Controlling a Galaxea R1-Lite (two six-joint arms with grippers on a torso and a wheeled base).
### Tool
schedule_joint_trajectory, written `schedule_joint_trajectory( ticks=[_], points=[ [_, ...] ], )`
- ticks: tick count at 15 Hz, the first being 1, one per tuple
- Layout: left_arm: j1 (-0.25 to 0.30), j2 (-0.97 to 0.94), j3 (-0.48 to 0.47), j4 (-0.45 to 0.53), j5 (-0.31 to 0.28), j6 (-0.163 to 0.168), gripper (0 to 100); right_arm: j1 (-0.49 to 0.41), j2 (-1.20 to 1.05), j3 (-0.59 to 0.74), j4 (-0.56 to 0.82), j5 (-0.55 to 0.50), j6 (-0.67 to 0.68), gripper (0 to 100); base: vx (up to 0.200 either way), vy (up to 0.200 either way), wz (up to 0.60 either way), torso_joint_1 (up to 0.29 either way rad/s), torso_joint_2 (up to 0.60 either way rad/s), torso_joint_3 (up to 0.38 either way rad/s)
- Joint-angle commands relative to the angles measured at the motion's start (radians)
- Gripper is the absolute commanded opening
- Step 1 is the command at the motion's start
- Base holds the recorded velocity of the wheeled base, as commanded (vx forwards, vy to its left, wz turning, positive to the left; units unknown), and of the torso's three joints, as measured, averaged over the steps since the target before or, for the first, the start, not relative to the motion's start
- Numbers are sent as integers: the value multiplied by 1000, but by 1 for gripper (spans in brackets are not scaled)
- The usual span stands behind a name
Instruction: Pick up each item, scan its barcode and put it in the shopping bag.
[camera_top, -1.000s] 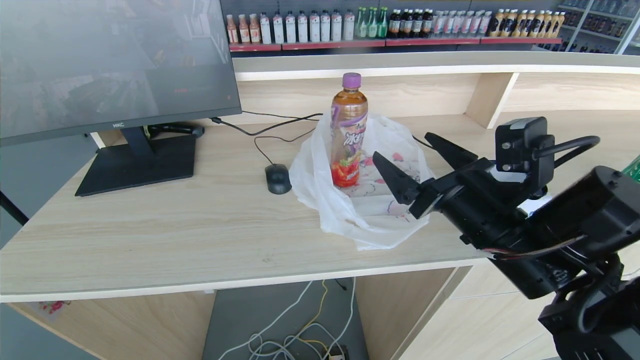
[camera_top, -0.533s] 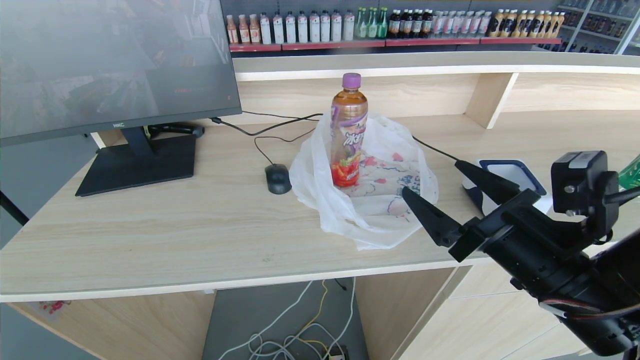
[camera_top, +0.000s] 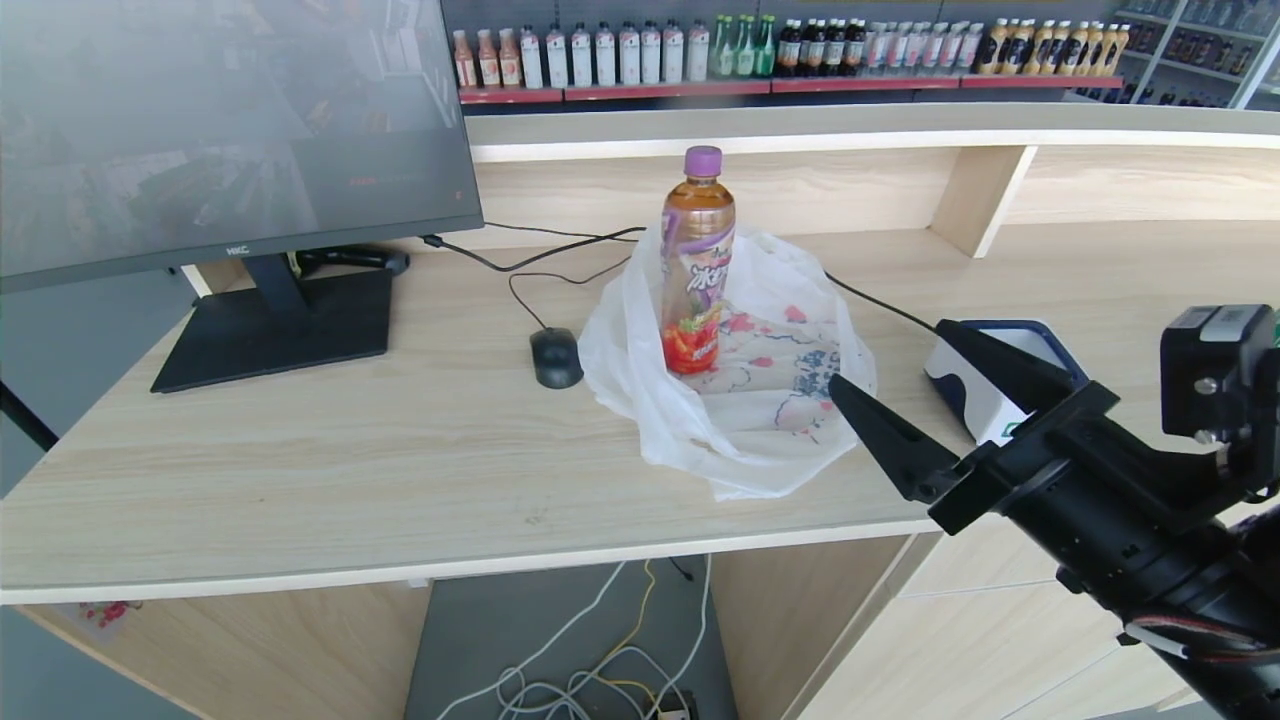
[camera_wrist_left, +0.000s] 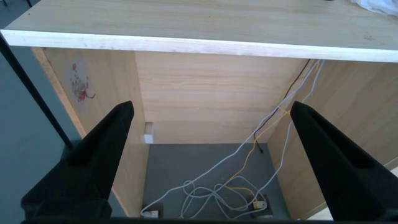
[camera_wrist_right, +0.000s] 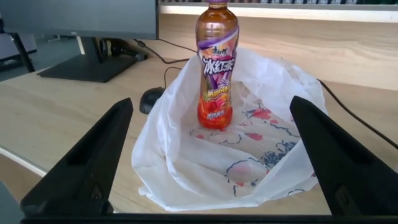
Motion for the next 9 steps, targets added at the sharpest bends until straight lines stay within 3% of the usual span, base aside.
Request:
schedule_joint_trajectory(
  ticks=[1, 6, 9],
  points=[
    [0, 0, 0, 0, 0, 0, 100, -3, -27, 12, -1, 0, 2, 100, 0, 0, 0, 0, 0, 0],
    [0, 0, 0, 0, 0, 5, 100, -3, -29, 27, -1, 0, 9, 100, 0, 0, 0, 0, 0, 0],
    [0, 0, 0, 0, 0, 2, 100, -6, -20, 47, -1, 0, 7, 100, 0, -200, 0, -1, 2, 2]
  ],
)
